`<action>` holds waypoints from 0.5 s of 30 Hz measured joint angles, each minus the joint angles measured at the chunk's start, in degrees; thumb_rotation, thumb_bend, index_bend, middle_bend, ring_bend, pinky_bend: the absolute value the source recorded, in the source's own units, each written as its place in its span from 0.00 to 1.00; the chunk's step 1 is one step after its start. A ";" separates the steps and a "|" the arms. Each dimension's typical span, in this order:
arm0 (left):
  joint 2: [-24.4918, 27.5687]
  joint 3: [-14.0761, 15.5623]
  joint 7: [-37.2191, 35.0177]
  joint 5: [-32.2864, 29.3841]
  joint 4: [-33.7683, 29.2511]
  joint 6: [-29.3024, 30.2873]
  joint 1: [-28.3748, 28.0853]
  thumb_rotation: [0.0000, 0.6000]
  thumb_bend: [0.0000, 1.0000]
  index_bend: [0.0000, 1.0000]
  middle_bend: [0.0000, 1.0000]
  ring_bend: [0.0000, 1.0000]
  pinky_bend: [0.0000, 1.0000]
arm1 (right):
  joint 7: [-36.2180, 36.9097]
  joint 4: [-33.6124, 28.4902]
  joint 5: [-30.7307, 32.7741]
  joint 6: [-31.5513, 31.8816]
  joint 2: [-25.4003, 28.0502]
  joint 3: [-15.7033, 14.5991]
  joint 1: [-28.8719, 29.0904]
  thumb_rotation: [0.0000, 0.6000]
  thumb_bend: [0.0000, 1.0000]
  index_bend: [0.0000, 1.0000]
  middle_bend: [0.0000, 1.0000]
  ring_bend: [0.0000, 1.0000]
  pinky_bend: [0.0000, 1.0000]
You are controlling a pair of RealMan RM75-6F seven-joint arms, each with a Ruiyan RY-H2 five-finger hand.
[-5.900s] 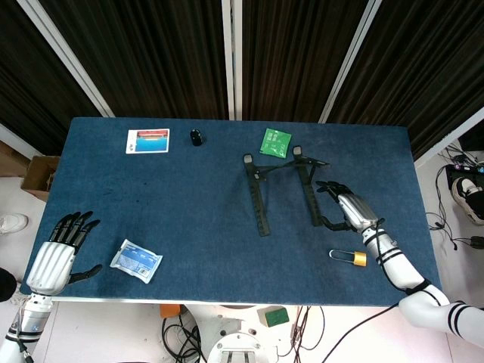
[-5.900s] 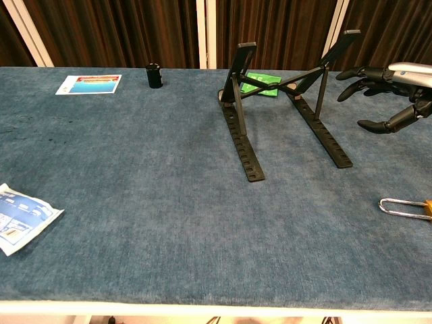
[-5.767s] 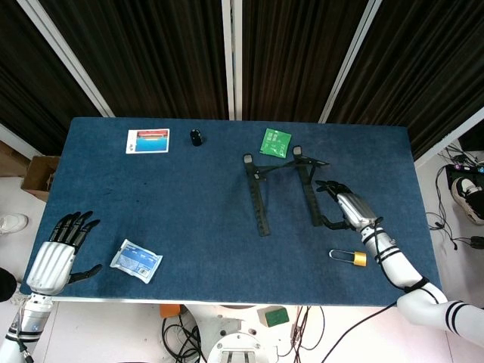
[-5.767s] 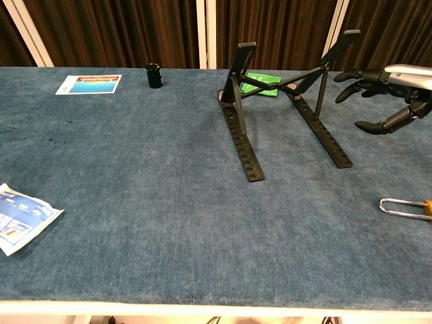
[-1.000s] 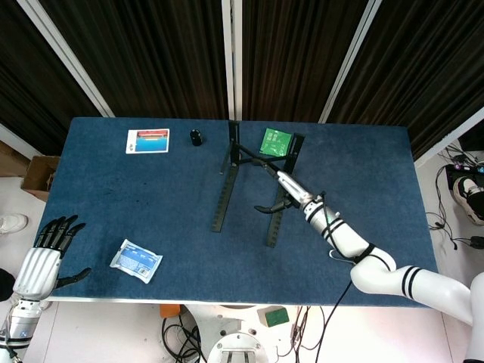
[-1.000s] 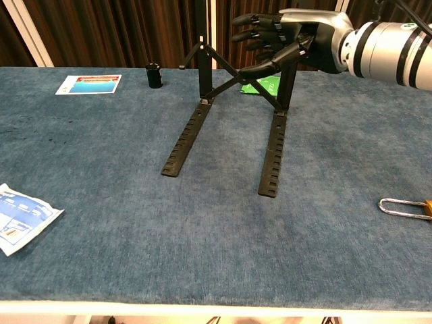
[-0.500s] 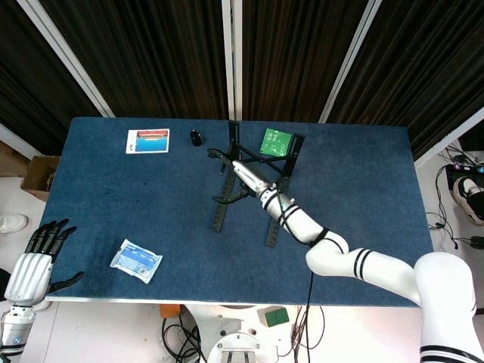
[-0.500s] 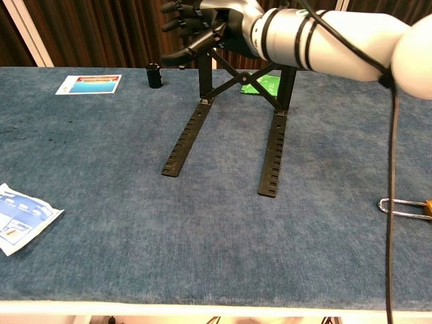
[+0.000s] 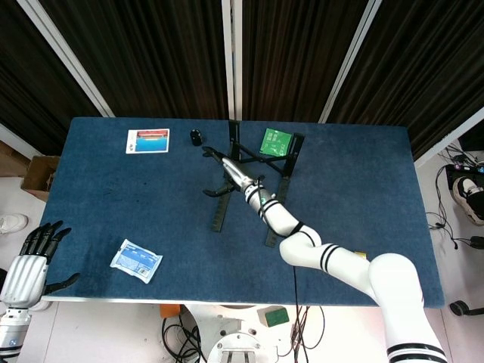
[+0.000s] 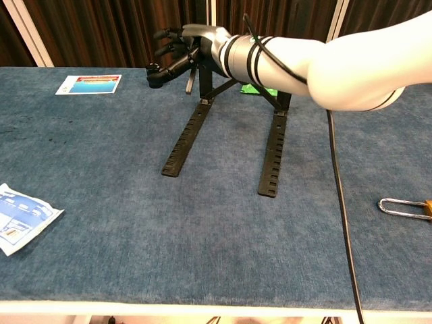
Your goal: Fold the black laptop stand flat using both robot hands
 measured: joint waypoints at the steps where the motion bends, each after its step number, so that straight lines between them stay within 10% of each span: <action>1: -0.06 0.00 -0.20 -0.07 0.21 -0.02 0.06 1.00 0.11 0.16 0.07 0.01 0.09 | 0.52 1.59 0.18 -0.55 -0.82 0.12 0.18 1.00 0.19 0.00 0.13 0.00 0.00; 15: -0.86 -0.23 -2.00 -0.39 2.28 -0.24 0.45 1.00 0.11 0.16 0.07 0.01 0.09 | 4.18 10.36 1.40 -2.98 -3.67 2.36 -0.47 1.00 0.19 0.00 0.13 0.00 0.00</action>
